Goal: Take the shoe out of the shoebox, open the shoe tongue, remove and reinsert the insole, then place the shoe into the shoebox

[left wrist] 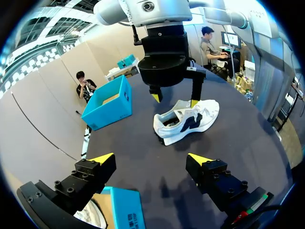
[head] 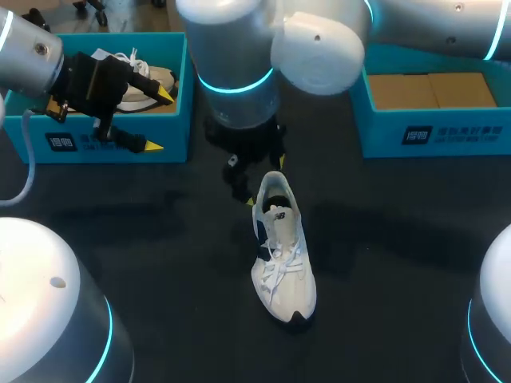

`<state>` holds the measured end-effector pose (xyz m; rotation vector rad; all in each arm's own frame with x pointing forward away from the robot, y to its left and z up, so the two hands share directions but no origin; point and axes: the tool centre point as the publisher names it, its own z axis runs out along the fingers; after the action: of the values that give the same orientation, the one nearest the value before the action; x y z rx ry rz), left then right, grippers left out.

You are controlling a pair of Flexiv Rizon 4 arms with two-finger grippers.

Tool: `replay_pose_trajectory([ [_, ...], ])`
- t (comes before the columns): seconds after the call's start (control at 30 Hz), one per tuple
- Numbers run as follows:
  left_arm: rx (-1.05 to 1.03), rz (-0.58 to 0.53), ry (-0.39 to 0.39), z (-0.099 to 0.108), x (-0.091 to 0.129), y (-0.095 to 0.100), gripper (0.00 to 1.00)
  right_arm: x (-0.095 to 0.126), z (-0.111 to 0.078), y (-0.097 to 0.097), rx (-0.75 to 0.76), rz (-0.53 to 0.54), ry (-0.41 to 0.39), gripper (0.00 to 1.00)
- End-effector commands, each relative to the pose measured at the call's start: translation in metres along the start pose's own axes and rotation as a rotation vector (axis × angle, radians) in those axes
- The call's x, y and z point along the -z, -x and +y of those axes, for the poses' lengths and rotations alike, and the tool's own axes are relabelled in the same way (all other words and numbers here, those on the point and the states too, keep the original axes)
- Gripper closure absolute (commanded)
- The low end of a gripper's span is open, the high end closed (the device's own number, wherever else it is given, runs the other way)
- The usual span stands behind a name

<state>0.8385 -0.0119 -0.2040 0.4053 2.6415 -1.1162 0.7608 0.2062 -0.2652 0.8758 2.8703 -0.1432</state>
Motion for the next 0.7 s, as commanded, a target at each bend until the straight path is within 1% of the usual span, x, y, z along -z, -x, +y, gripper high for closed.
replay_pose_trajectory([
  [0.03, 0.0, 0.003, 0.003, 0.0, 0.0, 0.0, 0.0, 0.005, 0.016, 0.011, 0.466, -0.117, -0.038, 0.0],
  [0.13, 0.0, 0.003, 0.003, 0.0, 0.0, 0.0, 0.0, -0.002, 0.023, 0.023, 0.58, -0.111, -0.03, 0.0],
  [0.17, 0.0, 0.003, 0.003, 0.0, 0.0, 0.0, 0.0, -0.004, 0.025, 0.027, 0.594, -0.102, -0.033, 0.0],
  [0.2, 0.0, 0.003, 0.003, 0.0, 0.0, 0.0, 0.0, -0.007, 0.026, 0.03, 0.632, -0.103, -0.019, 0.0],
  [0.27, 0.0, 0.003, 0.003, 0.0, 0.0, 0.0, 0.0, -0.012, 0.029, 0.035, 0.679, -0.096, -0.013, 0.0],
  [0.3, 0.0, 0.003, 0.003, 0.0, 0.0, 0.0, 0.0, -0.014, 0.03, 0.036, 0.718, -0.097, 0.011, 0.0],
  [0.33, 0.0, 0.003, 0.003, 0.0, 0.0, 0.0, 0.0, -0.015, 0.031, 0.037, 0.727, -0.096, 0.017, 0.0],
  [0.4, 0.0, 0.003, 0.003, 0.0, 0.0, 0.0, 0.0, -0.023, 0.033, 0.042, 0.775, -0.101, 0.012, 0.0],
  [0.43, 0.0, 0.003, 0.003, 0.0, 0.0, 0.0, 0.0, -0.027, 0.032, 0.045, 0.769, -0.098, 0.009, 0.0],
  [0.5, 0.0, 0.003, 0.003, 0.0, 0.0, 0.0, 0.0, -0.035, 0.03, 0.051, 0.772, -0.095, 0.034, 0.0],
  [0.7, 0.0, 0.003, 0.003, 0.0, 0.0, 0.0, 0.0, -0.063, 0.028, 0.064, 0.774, -0.068, 0.044, 0.0],
])
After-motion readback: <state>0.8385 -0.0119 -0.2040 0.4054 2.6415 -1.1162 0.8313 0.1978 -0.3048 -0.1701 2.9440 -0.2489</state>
